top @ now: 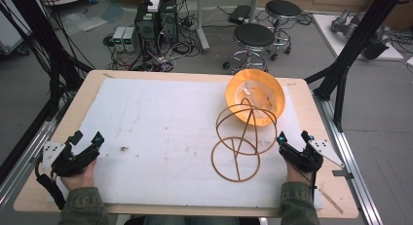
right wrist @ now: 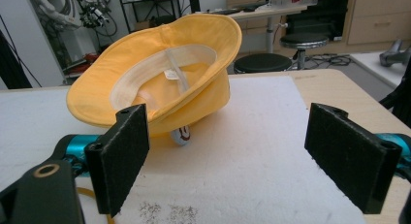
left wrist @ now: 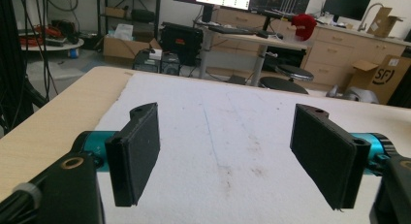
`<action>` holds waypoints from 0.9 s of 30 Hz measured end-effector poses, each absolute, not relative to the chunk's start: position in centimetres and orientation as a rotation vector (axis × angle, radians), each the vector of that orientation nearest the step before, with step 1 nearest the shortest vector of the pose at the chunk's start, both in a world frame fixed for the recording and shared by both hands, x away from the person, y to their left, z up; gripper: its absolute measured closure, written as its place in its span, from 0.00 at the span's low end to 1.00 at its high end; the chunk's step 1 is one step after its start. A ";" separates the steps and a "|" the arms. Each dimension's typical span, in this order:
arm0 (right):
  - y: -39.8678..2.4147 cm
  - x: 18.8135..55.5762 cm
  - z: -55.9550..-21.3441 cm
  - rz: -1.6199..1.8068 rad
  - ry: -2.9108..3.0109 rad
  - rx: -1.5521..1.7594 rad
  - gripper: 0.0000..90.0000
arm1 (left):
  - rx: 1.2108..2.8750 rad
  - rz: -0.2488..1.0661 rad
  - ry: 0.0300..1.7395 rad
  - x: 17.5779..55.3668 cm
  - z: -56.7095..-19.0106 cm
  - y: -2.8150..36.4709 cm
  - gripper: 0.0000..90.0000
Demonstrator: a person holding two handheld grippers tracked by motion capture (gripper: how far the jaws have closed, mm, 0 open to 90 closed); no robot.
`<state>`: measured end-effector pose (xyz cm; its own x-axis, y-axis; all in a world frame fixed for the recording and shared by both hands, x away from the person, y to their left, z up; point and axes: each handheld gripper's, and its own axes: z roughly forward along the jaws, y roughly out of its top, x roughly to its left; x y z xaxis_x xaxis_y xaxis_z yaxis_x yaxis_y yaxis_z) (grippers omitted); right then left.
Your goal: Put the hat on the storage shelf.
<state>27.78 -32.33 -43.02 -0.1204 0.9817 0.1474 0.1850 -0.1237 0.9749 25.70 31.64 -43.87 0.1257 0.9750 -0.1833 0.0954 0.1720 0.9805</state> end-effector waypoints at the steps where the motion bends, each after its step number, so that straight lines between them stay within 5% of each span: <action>1: -32.3 27.7 -43.0 1.317 1.371 1.370 0.17 | 1.196 0.939 1.249 25.7 -43.9 31.6 0.30; 27: -32.2 27.4 -42.7 1.314 1.316 1.327 0.17 | 1.182 0.977 1.240 25.4 -43.7 31.2 0.29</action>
<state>27.37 -32.22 -42.71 -0.0960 0.9884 0.1176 0.1189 -0.1059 0.9872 25.43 31.24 -43.73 0.1094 0.9800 -0.1663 0.0677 0.1596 0.9849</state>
